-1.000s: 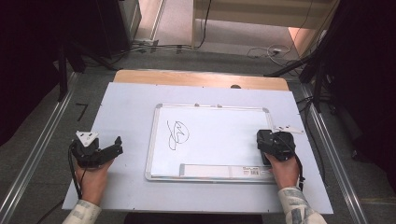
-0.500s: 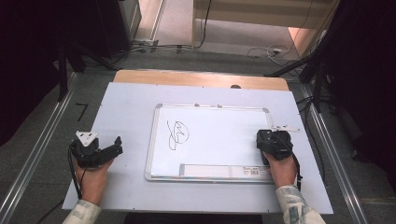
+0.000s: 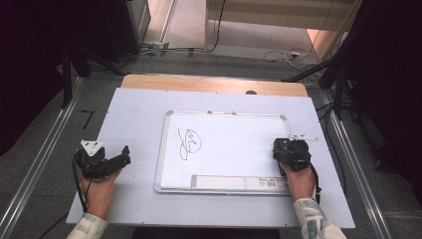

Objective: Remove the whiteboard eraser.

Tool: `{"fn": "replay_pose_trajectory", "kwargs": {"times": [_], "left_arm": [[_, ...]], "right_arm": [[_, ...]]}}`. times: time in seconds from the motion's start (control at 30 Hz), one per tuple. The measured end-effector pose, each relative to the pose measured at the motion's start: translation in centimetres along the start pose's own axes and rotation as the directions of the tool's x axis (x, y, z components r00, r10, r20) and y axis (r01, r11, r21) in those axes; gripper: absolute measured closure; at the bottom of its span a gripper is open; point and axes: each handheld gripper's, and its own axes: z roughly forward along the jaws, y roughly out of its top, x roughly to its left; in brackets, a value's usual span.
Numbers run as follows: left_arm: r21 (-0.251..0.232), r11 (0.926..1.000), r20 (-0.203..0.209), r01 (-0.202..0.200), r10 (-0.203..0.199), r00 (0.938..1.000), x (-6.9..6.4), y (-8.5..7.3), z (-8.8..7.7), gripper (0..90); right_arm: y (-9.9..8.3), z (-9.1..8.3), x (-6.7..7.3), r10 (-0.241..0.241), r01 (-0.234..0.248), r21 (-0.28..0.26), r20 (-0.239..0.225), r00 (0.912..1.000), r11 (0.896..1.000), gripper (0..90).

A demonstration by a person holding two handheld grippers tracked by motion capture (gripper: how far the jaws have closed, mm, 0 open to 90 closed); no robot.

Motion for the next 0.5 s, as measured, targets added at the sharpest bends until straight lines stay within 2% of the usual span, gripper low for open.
{"fn": "replay_pose_trajectory", "kwargs": {"times": [0.5], "left_arm": [[0.001, 1.0000, 0.001, 0.002, -0.002, 1.0000, -0.02, -0.02, 0.02, 6.7]], "right_arm": [[-0.05, -0.05, -0.03, 0.018, -0.018, -0.007, -0.002, 0.9998, 1.000, 37.6]]}}
